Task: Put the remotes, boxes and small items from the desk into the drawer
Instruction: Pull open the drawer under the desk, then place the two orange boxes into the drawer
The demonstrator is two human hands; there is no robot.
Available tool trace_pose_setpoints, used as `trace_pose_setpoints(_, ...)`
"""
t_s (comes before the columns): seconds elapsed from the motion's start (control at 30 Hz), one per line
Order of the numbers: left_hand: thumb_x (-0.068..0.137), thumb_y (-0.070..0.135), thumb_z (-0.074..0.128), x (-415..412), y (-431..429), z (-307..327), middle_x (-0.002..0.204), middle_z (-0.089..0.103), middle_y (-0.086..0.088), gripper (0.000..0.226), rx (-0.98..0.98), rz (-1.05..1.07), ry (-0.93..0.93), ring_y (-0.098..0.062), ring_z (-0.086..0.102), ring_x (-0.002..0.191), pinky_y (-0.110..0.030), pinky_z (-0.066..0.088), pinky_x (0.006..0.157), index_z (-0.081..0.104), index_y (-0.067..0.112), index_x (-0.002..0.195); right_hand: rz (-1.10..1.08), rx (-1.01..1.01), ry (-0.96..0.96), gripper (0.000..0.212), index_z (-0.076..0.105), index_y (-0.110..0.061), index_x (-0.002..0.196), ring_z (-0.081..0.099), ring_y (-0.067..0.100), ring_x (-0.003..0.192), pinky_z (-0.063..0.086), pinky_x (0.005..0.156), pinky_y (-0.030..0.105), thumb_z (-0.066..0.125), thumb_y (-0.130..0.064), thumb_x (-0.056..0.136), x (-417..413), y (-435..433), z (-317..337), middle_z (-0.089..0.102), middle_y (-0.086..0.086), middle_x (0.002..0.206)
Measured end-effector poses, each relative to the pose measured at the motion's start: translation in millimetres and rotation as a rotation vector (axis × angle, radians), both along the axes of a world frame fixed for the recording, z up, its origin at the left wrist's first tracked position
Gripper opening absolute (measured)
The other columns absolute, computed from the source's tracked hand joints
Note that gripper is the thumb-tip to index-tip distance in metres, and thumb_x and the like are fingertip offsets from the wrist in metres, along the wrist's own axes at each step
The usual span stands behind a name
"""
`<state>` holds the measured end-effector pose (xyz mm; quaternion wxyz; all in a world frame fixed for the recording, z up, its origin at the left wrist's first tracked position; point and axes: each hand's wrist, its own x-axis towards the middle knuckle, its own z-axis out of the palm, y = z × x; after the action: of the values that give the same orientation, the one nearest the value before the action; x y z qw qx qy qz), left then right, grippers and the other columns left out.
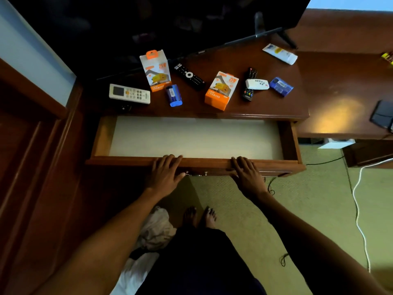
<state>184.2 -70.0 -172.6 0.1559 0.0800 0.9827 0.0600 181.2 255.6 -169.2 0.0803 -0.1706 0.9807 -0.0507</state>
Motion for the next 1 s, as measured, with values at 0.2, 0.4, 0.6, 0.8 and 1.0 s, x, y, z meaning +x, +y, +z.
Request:
trace_pose_setpoints(0.2, 0.094, 0.067, 0.024, 32.3, 3.2, 6.6, 0.155, 0.035, -0.005, 0.067, 0.015, 0.026, 0.010, -0.028, 0.030, 0.143, -0.055, 0.023, 0.115, 0.025, 0.032, 0.151, 0.032, -0.034, 0.052, 0.062, 0.041, -0.008, 0.136, 0.056, 0.036, 0.117, 0.051, 0.094, 0.047, 0.071, -0.018, 0.083, 29.8, -2.7, 6.6, 0.057, 0.015, 0.128)
trace_pose_setpoints(0.4, 0.094, 0.066, 0.023, 26.6, 6.6, 16.6, 0.140, 0.055, -0.002, 0.064, 0.042, 0.014, 0.066, -0.023, 0.048, 0.128, -0.053, 0.025, 0.110, 0.052, 0.026, 0.135, -0.017, -0.080, -0.003, 0.043, 0.061, -0.020, 0.121, 0.066, 0.027, 0.099, 0.054, 0.075, 0.038, 0.050, -0.048, 0.091, 17.6, -1.1, 24.9, 0.070, 0.002, 0.108)
trace_pose_setpoints(0.6, 0.097, 0.055, 0.036, -39.1, 4.8, 63.1, 0.132, 0.062, -0.001, 0.051, 0.295, 0.109, 0.258, -0.022, 0.055, 0.121, -0.039, 0.045, 0.096, 0.060, 0.023, 0.129, -0.067, -0.109, 0.075, 0.055, 0.066, -0.029, 0.111, 0.072, 0.023, 0.084, 0.054, 0.065, 0.033, 0.039, -0.070, 0.088, -54.0, -19.2, 58.7, 0.076, -0.004, 0.099)
trace_pose_setpoints(0.8, 0.094, 0.044, 0.056, -152.6, -19.3, 136.0, 0.126, 0.060, -0.005, 0.042, 0.474, 0.324, 0.617, -0.023, 0.055, 0.115, -0.039, 0.051, 0.087, 0.056, 0.020, 0.128, -0.127, -0.368, 0.136, 0.042, 0.056, -0.029, 0.111, 0.068, 0.033, 0.082, 0.053, 0.062, 0.041, 0.049, -0.063, 0.087, -165.1, -46.6, 115.7, 0.073, 0.007, 0.093)
trace_pose_setpoints(1.0, 0.080, 0.041, 0.073, -247.8, -55.3, 159.5, 0.147, 0.040, -0.014, 0.079, 0.356, 0.417, 0.475, -0.036, 0.044, 0.129, -0.049, 0.044, 0.099, 0.038, 0.016, 0.146, -0.174, -0.445, 0.022, 0.055, 0.052, -0.014, 0.125, 0.056, 0.037, 0.109, 0.046, 0.084, 0.043, 0.069, -0.044, 0.082, -255.5, -61.8, 139.1, 0.060, 0.016, 0.121)
